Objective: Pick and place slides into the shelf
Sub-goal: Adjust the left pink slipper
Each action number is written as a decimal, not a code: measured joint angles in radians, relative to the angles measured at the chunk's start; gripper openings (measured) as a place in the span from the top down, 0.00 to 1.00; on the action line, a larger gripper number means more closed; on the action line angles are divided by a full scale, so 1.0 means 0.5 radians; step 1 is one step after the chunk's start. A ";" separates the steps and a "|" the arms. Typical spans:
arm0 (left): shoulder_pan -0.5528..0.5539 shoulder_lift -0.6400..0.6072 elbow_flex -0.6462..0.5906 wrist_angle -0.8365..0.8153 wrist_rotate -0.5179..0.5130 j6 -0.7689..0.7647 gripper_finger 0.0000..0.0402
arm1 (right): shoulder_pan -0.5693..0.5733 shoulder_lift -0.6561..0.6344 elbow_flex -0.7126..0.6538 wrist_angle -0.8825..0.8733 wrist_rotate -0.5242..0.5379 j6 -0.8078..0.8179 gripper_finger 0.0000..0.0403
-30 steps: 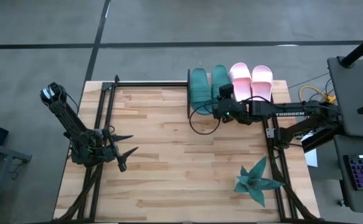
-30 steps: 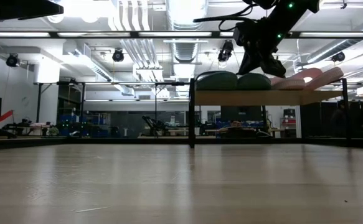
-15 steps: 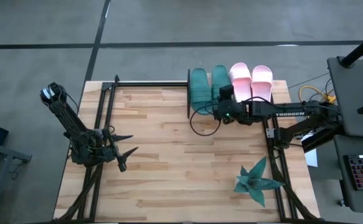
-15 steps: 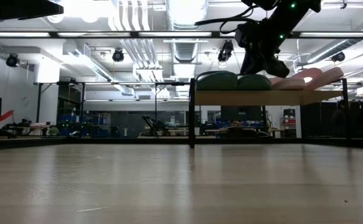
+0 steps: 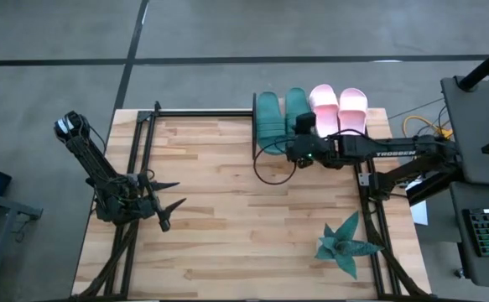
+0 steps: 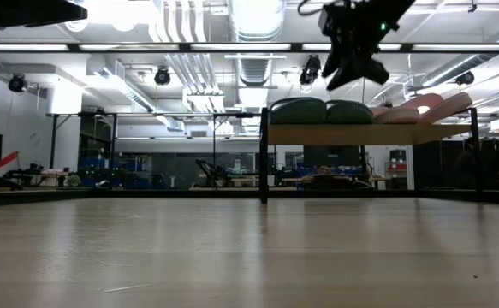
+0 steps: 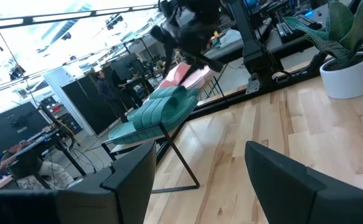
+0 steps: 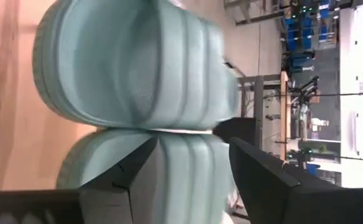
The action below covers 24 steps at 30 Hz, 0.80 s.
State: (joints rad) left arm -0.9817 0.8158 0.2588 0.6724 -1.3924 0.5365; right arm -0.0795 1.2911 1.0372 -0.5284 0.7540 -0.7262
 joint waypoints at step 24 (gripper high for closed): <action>0.000 0.001 -0.001 -0.002 0.000 0.002 0.43 | -0.759 -0.224 0.040 -0.413 -0.162 -0.187 0.65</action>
State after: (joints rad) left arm -0.9817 0.8162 0.2584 0.6714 -1.3926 0.5377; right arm -0.4590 1.1789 1.0573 -0.7347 0.6732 -0.8198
